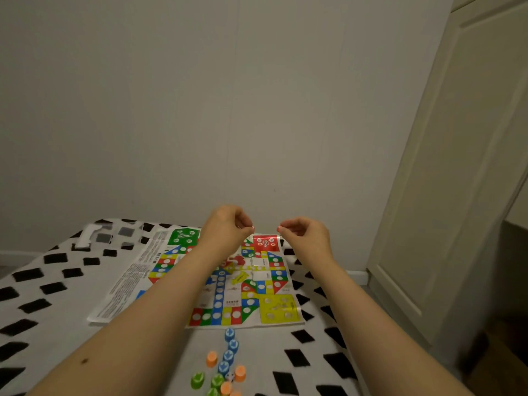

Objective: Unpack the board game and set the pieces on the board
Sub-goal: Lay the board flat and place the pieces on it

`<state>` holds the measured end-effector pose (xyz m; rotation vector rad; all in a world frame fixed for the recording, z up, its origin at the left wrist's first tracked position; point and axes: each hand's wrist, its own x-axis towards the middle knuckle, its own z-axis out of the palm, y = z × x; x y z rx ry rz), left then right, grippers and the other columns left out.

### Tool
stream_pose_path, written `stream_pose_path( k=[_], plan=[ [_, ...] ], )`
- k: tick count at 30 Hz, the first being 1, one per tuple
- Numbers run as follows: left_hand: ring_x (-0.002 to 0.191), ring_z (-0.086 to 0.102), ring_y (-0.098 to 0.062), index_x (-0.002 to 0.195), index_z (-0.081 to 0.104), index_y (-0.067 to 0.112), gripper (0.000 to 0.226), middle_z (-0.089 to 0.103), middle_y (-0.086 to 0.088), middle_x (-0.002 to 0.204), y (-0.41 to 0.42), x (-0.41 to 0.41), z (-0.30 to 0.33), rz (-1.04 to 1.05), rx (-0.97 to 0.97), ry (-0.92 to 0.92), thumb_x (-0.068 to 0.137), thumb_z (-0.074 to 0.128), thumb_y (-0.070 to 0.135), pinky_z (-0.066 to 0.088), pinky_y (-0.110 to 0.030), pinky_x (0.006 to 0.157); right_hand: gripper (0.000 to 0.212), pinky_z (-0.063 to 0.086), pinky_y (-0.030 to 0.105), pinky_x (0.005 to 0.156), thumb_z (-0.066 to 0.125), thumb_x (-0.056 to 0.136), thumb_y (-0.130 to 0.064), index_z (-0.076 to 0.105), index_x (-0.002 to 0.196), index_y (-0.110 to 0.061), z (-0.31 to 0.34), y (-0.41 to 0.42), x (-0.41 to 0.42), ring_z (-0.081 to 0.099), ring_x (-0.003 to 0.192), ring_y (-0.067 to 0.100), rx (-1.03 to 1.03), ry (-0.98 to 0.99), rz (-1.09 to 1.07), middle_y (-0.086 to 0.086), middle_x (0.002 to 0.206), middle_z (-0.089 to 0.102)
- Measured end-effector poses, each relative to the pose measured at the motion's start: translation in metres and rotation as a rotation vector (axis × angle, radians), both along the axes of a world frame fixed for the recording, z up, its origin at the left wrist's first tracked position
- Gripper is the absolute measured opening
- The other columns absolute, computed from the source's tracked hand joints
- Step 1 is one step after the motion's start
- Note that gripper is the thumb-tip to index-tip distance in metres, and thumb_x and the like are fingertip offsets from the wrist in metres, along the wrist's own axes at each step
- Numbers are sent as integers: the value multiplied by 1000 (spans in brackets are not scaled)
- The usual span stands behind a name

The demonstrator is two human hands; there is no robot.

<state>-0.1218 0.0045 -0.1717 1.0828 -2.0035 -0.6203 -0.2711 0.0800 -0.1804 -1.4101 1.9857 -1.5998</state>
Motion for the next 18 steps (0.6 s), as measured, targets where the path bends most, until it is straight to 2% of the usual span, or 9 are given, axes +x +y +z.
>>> stream_pose_path(
  k=[3,10,15,18],
  plan=[
    [76,64,-13,71,60,23,14,66,2,78,-17,-16,-3,1,41,-2,80,71,19,56,-34,75,13,40,11,56,66,85,-21,67,95,-13,-3,-22,-9,55,70,0,13,14,-22,-9,79,61],
    [80,64,-16,67,58,26,20,67,0,81,-41,-38,-13,-58,58,-60,81,69,18,56,-39,79,17,38,12,53,65,85,-22,66,100,-14,-18,-52,-22,53,70,-1,103,62,0,-7,87,60],
    [84,65,-15,73,59,24,13,67,1,86,-48,-38,-26,-81,51,-89,83,68,19,57,-37,79,15,41,13,53,64,86,-22,65,99,-14,-29,-53,-27,56,74,3,99,3,36,-3,93,60],
    [86,64,-15,80,63,21,5,68,0,90,-48,-39,-30,-74,33,-118,84,66,20,56,-37,82,15,41,6,45,63,87,-21,64,100,-13,-33,-51,-26,56,72,2,74,-48,42,-3,93,59]
  ],
)
